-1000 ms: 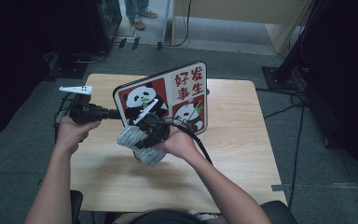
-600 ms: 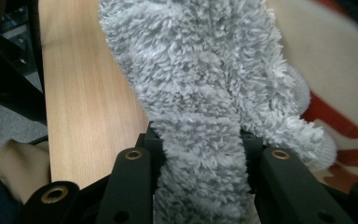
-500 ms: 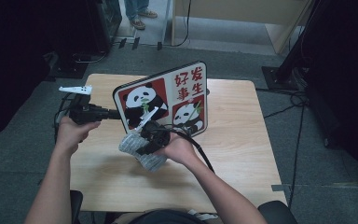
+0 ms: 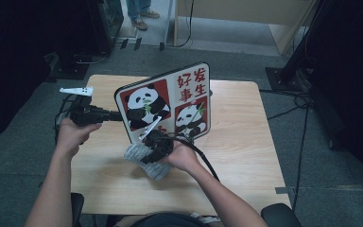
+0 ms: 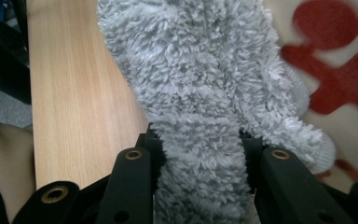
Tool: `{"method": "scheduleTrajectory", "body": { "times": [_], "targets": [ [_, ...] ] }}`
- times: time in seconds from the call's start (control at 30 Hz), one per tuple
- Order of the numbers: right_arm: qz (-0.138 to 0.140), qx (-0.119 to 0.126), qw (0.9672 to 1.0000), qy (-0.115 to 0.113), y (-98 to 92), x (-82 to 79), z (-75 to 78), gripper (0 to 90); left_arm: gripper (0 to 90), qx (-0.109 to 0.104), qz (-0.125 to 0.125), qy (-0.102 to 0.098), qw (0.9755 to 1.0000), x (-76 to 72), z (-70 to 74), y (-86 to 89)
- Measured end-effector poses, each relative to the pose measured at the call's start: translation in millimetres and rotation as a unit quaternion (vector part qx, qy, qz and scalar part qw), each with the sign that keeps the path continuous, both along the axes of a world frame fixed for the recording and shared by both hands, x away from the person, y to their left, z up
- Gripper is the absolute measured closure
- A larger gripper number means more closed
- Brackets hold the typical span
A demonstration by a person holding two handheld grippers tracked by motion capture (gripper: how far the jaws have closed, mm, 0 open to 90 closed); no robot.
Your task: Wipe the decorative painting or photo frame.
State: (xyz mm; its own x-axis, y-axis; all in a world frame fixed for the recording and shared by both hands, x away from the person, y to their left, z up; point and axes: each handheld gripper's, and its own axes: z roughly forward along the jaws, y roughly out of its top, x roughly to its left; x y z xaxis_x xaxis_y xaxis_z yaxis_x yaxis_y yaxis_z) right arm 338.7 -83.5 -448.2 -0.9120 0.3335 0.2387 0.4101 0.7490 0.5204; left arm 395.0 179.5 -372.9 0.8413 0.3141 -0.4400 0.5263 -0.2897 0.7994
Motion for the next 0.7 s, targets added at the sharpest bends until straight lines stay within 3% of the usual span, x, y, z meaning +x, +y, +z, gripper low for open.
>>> {"method": "scheduleTrajectory", "body": {
  "times": [0.47,0.57,0.7],
  "targets": [
    [-0.004,0.001,0.9998,0.021,-2.4,-3.6,-26.1,67.1,86.2,0.003,0.003,0.001,1.0,0.6,-0.8,1.2],
    [0.001,-0.006,0.9999,0.016,-0.4,-5.3,-28.4,66.9,86.1,0.004,0.004,0.001,1.0,0.4,-0.6,0.9],
    [-0.001,-0.001,0.9997,0.026,-1.7,-3.9,-27.8,67.3,84.7,0.005,0.005,0.003,1.0,0.7,-0.8,1.6]
  ]
}}
